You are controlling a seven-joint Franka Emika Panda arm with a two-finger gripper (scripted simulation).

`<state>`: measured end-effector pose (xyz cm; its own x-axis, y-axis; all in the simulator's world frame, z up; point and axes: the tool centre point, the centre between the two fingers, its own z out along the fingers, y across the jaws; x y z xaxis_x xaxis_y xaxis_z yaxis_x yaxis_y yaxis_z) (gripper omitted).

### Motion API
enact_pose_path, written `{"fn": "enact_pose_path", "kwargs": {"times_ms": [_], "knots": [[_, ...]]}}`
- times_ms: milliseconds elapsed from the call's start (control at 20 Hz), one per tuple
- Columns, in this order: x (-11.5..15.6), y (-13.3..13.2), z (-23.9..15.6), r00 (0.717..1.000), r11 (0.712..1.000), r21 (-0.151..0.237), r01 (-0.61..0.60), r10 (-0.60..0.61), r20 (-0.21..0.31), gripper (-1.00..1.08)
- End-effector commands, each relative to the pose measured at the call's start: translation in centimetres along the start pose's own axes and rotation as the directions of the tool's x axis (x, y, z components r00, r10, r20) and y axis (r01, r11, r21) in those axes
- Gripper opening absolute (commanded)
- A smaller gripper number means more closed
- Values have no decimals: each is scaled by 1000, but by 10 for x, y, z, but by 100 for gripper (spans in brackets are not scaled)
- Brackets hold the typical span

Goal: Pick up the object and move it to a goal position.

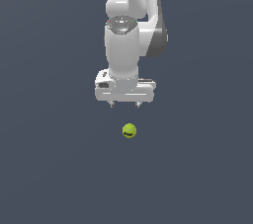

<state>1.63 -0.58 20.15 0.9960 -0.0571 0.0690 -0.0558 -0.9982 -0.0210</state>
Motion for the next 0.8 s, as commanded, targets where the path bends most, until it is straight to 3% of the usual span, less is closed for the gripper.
{"fn": "enact_pose_path", "kwargs": {"times_ms": [0,750], "knots": [[0,0,0,1000,1000,0,0,0,0,100],[0,9,1,1000,1000,-12,22,-22,-2,100]]}}
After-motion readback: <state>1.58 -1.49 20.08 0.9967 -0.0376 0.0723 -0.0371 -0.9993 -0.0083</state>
